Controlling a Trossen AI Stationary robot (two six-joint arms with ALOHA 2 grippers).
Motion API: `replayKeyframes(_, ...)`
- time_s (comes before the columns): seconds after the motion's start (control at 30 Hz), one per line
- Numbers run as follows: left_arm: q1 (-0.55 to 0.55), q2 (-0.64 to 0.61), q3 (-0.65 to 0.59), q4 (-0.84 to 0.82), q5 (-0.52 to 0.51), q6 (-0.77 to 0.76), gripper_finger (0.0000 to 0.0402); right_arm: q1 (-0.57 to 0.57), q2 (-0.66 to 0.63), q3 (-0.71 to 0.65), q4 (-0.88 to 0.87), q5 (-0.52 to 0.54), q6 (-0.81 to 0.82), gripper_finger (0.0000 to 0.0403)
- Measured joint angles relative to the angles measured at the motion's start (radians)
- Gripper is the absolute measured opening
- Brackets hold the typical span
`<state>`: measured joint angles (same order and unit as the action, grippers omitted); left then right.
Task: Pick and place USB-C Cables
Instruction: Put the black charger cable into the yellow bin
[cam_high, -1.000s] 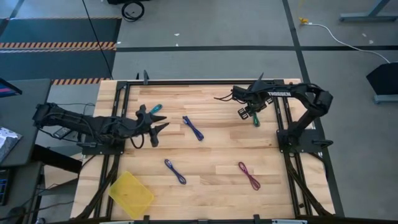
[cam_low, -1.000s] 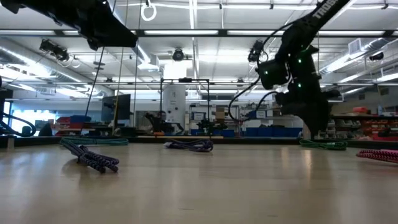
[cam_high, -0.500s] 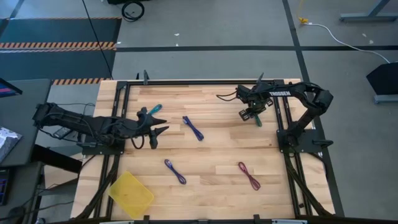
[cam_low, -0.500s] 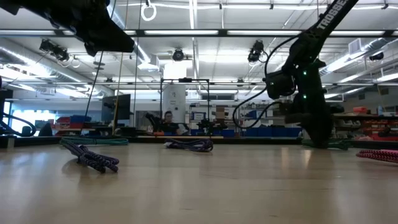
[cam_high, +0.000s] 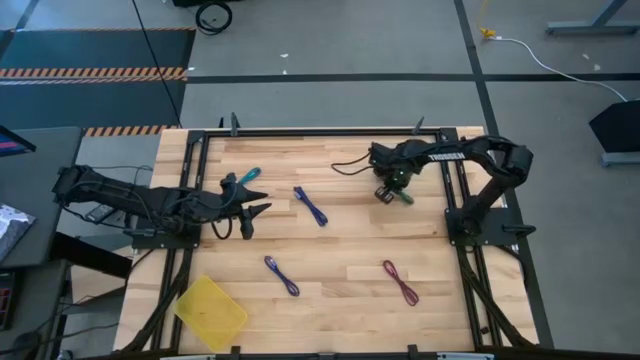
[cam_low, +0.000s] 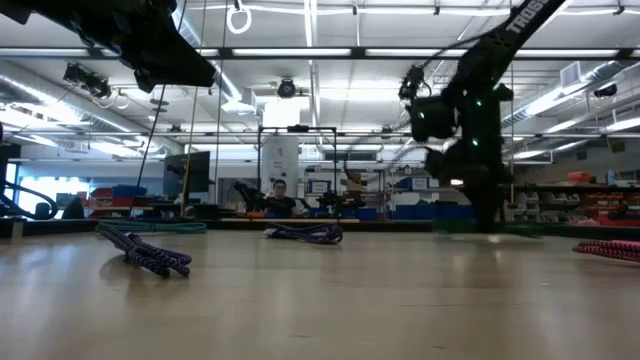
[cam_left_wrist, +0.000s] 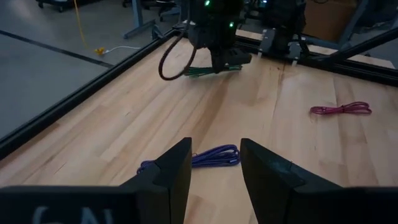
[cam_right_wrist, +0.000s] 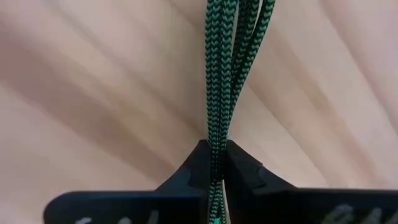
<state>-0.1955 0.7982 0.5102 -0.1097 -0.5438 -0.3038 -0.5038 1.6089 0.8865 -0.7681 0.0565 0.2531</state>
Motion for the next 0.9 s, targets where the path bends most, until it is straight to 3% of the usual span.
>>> replayKeyframes(0.27, -0.042, 0.0, 0.0, 0.061, 0.0, 0.048, 0.0144, 0.23, -0.093, 0.164, 0.259, -0.039, -0.099, 0.0022)
replayKeyframes(0.47, -0.128, 0.0, 0.0, 0.306, 0.056, 0.182, 0.0144, 0.432, -0.149, 0.233, 0.581, -0.141, -0.196, 0.0022)
replayKeyframes(0.6, -0.19, 0.0, 0.0, 0.444, 0.125, 0.243, 0.0144, 0.552, -0.156, 0.249, 0.75, -0.14, -0.238, 0.0022)
replayKeyframes(0.73, -0.247, 0.0, 0.0, 0.504, 0.127, 0.311, 0.0155, 0.628, -0.142, 0.28, 0.807, -0.131, -0.248, 0.0022)
replayKeyframes(0.9, -0.268, 0.024, 0.0, 0.543, 0.127, 0.349, 0.0195, 0.69, -0.088, 0.292, 0.879, -0.126, -0.261, 0.0022)
